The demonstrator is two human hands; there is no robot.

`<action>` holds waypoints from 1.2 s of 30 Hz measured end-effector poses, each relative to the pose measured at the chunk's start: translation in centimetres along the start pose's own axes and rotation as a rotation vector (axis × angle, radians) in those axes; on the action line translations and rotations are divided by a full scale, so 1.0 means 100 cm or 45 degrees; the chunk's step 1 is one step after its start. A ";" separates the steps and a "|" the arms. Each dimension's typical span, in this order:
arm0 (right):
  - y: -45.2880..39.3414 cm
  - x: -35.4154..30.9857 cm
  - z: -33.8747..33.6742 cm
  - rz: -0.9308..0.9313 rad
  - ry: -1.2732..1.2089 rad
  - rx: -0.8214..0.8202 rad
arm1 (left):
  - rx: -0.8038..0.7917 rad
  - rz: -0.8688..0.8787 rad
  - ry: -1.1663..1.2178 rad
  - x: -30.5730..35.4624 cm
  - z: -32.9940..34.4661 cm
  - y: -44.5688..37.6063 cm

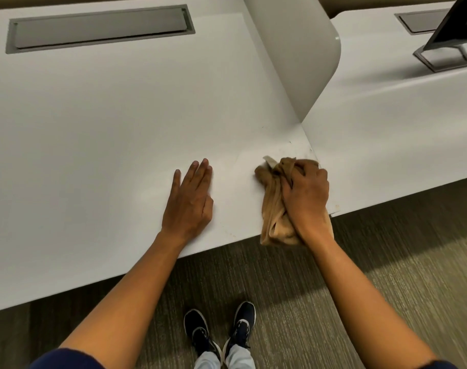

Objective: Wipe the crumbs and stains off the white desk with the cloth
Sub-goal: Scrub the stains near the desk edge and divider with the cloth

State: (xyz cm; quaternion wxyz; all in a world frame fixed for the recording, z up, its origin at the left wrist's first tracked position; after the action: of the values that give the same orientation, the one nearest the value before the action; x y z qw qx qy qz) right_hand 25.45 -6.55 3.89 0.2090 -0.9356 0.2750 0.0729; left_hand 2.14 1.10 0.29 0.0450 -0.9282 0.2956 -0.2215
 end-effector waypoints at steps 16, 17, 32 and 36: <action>0.060 -0.003 -0.010 -0.284 0.039 -0.103 | -0.031 0.021 -0.058 0.000 0.004 0.000; 0.055 -0.003 -0.010 -0.276 0.022 -0.088 | -0.036 0.032 -0.064 -0.001 0.005 -0.002; 0.009 -0.014 0.001 -0.196 -0.005 0.074 | -0.065 0.078 -0.163 -0.008 0.017 -0.047; 0.000 -0.017 0.002 -0.188 -0.019 0.072 | -0.071 0.079 -0.175 -0.006 0.016 -0.047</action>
State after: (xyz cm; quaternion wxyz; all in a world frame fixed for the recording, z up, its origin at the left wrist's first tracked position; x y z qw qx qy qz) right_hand 23.98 -5.67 4.16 0.2424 -0.9465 0.2057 0.0564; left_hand 4.85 5.24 -0.37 0.0461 -0.9325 0.3264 -0.1477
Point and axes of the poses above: each hand's wrist, its own y-axis away from the middle knuckle, its own z-axis out of the palm, x = y × z, the point moved 9 cm from there along -y, towards the middle knuckle, and after that the axes turned 13 degrees about x, right-handed, at the moved point
